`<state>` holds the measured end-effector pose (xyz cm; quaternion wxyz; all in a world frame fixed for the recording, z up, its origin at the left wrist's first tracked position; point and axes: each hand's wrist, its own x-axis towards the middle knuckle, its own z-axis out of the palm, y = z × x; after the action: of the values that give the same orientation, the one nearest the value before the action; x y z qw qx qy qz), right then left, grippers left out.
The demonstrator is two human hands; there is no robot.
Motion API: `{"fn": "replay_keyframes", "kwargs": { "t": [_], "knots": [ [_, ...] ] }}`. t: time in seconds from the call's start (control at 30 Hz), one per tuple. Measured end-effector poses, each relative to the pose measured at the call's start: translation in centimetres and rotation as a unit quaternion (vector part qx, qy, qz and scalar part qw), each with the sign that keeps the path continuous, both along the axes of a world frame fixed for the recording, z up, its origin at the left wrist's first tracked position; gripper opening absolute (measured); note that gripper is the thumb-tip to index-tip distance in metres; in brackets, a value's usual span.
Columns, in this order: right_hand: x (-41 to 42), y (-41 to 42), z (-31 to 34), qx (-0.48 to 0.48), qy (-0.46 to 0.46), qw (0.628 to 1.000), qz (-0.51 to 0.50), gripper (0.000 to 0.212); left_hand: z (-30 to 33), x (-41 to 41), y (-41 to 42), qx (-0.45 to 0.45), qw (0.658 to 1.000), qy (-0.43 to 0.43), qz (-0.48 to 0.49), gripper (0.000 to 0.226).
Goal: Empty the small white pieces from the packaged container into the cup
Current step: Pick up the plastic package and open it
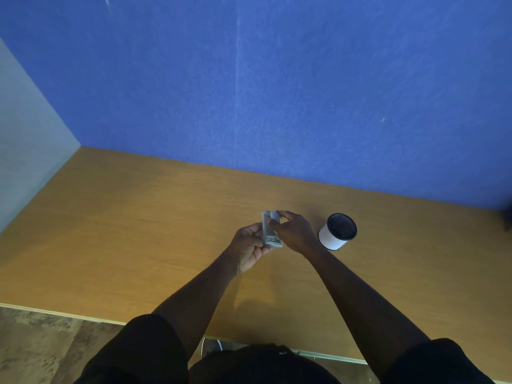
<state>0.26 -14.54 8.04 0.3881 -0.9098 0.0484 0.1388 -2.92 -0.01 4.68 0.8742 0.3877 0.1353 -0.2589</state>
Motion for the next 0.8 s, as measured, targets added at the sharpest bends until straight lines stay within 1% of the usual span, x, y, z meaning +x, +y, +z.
{"fn": "replay_keyframes", "kwargs": {
  "t": [0.13, 0.3, 0.47, 0.6, 0.8],
  "knots": [
    [0.0, 0.1, 0.2, -0.010, -0.005, 1.000, 0.003, 0.055, -0.3, 0.4, -0.2, -0.006, 1.000, 0.013, 0.013, 0.051],
    [-0.4, 0.2, 0.2, 0.009, -0.016, 1.000, 0.010, 0.054, -0.4, 1.5, -0.2, 0.034, 0.997, 0.055, 0.037, 0.025],
    [-1.2, 0.1, 0.2, 0.027, -0.024, 0.999, 0.028, 0.053, 0.1, 3.1, 0.0, 0.085, 0.993, 0.049, 0.067, 0.026],
    [-1.4, 0.0, 0.3, 0.022, -0.031, 0.998, 0.042, 0.055, 0.3, 3.9, 0.1, 0.125, 0.988, 0.049, 0.082, 0.021],
    [-1.6, -0.3, 0.7, 0.010, -0.041, 0.998, 0.037, 0.055, 0.0, 4.1, -0.3, 0.122, 0.989, 0.030, 0.084, 0.018]
  ]
}}
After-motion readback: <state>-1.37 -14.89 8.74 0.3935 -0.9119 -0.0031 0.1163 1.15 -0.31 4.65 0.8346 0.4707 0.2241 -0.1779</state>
